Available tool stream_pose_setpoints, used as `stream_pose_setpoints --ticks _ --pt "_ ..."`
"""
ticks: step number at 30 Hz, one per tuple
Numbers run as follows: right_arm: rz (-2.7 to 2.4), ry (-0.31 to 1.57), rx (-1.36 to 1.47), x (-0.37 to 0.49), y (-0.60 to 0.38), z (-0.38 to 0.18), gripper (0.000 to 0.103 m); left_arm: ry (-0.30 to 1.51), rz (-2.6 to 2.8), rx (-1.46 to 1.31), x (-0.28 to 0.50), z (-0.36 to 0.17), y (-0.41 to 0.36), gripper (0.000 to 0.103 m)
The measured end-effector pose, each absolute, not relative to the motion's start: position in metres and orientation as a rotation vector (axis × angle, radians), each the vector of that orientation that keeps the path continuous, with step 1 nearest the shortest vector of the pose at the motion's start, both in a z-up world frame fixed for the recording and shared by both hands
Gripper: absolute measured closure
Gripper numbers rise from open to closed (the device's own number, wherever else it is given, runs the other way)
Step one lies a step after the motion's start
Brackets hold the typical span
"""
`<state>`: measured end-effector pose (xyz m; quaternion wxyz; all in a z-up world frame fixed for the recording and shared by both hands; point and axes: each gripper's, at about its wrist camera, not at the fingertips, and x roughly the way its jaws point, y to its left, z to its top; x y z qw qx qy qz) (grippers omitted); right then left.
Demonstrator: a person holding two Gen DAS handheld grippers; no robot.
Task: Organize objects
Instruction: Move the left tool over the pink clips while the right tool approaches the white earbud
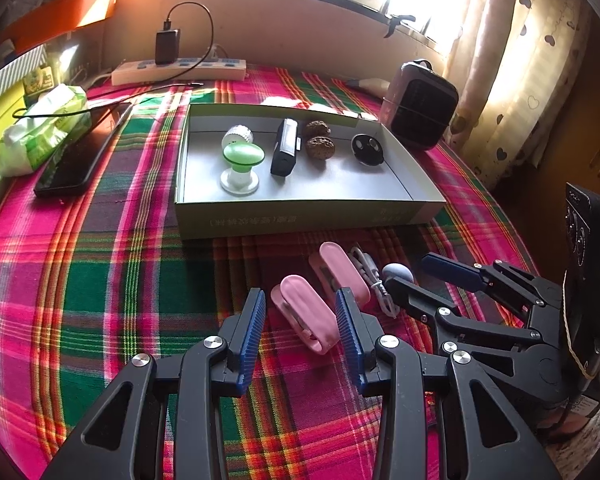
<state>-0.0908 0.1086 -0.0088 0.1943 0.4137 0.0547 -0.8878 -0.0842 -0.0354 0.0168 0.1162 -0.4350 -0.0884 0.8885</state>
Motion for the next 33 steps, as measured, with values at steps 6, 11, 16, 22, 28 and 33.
stream_pose_setpoints --ticks 6,11,16,22,28,33 --pt "-2.464 0.101 1.165 -0.094 0.111 -0.011 0.055 -0.259 2.598 -1.282 -0.083 0.016 -0.034 0.068" --pt "-2.417 0.020 1.183 -0.097 0.114 -0.014 0.055 -0.264 2.596 -1.292 -0.084 0.015 -0.034 0.068" --pt "-2.405 0.065 1.158 -0.096 0.108 -0.013 0.064 -0.268 2.597 -1.302 -0.085 0.014 -0.034 0.068" --pt "-2.407 0.066 1.145 -0.095 0.108 -0.011 0.073 -0.261 2.591 -1.308 -0.084 0.013 -0.032 0.068" --pt "-2.436 0.048 1.139 -0.094 0.117 -0.009 0.080 -0.263 2.584 -1.313 -0.085 0.013 -0.029 0.068" --pt "-2.460 0.044 1.130 -0.091 0.124 -0.007 0.080 -0.244 2.582 -1.322 -0.084 0.011 -0.025 0.068"
